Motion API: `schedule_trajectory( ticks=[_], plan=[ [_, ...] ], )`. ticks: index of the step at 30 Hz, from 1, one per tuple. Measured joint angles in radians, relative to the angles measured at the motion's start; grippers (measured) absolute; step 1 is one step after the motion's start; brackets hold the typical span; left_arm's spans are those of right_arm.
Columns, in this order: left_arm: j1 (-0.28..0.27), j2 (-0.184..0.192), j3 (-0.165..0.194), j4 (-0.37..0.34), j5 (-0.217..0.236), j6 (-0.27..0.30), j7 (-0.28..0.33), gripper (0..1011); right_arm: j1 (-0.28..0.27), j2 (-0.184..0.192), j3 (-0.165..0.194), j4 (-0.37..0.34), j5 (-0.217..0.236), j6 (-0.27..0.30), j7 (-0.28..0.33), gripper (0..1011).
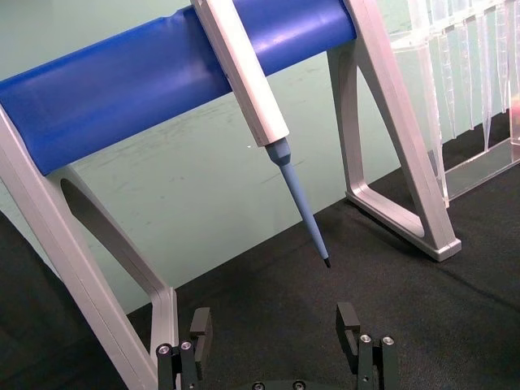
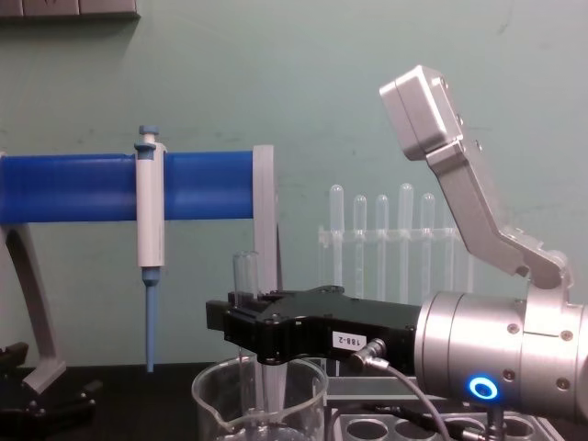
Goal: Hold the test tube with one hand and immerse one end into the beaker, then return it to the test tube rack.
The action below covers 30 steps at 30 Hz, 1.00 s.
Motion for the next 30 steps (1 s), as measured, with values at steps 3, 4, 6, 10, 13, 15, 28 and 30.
schedule_trajectory(
  ticks=[3,4,6,10,13,15,28,30],
  plan=[
    [0.000,0.000,0.000,0.000,0.000,0.000,0.000,1000,0.000,0.000,0.000,0.000,0.000,0.000,0.000,224],
    [0.000,0.000,0.000,0.000,0.000,0.000,0.000,1000,0.000,0.000,0.000,0.000,0.000,0.000,0.000,225],
    [0.000,0.000,0.000,0.000,0.000,0.000,0.000,1000,0.000,0.000,0.000,0.000,0.000,0.000,0.000,224],
    [0.000,0.000,0.000,0.000,0.000,0.000,0.000,1000,0.000,0.000,0.000,0.000,0.000,0.000,0.000,225],
    [0.000,0.000,0.000,0.000,0.000,0.000,0.000,1000,0.000,0.000,0.000,0.000,0.000,0.000,0.000,225],
    [0.000,0.000,0.000,0.000,0.000,0.000,0.000,1000,0.000,0.000,0.000,0.000,0.000,0.000,0.000,224],
    [0.000,0.000,0.000,0.000,0.000,0.000,0.000,1000,0.000,0.000,0.000,0.000,0.000,0.000,0.000,224],
    [0.000,0.000,0.000,0.000,0.000,0.000,0.000,1000,0.000,0.000,0.000,0.000,0.000,0.000,0.000,225]
  ],
)
